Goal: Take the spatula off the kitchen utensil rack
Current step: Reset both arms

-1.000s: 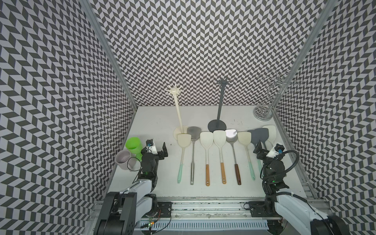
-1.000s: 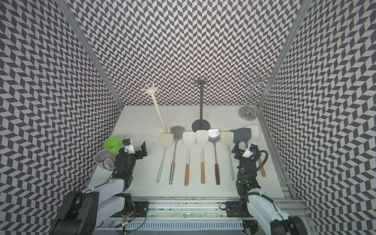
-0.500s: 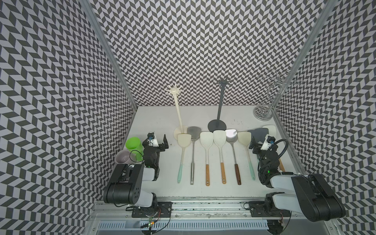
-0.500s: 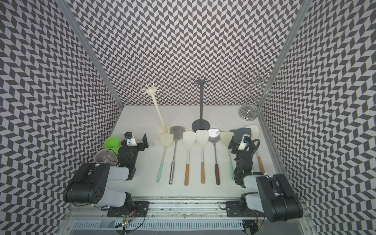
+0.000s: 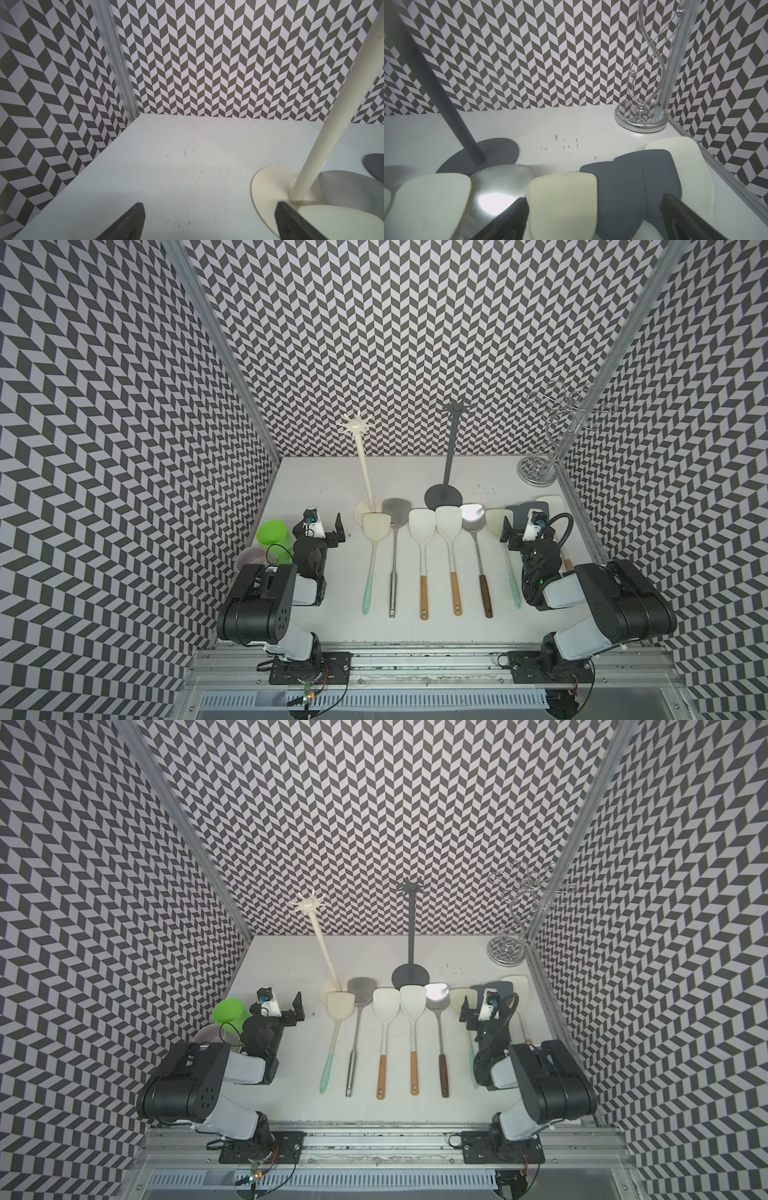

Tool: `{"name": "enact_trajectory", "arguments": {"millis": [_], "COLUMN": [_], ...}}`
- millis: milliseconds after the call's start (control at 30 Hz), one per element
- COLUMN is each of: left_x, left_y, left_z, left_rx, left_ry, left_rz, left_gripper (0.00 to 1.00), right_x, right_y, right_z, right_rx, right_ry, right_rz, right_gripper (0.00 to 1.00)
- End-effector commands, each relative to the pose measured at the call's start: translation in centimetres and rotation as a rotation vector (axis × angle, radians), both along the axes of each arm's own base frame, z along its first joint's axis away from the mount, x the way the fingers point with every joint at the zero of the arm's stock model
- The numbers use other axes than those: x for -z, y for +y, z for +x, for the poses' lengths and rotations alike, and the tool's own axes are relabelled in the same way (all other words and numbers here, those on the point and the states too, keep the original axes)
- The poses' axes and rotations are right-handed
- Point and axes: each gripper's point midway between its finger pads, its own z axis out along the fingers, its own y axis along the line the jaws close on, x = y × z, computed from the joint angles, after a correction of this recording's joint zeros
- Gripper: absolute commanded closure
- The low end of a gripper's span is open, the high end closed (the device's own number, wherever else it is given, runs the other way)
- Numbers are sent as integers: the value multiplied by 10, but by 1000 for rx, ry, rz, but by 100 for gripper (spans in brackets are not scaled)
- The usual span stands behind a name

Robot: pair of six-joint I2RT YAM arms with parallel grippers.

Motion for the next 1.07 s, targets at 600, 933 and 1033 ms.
{"name": "enact_trajectory", "arguments": {"millis": [600, 933, 1033], "left_x": [-10, -10, -10], "left_y": [0, 0, 0], "left_z": [4, 4, 4], "left_rx": [9, 9, 9], "left_ry": [-35, -34, -34], "left_rz": [12, 12, 12], "left_gripper": [2, 1, 1], "right_x": [-23, -21, -22], "right_y": [0, 0, 0], "right_z": [11, 13, 12], "right_rx": [-32, -34, -34], "right_ry": [-62, -54, -58], "right_rz": [15, 16, 16], "right_gripper": [0, 0, 0]}}
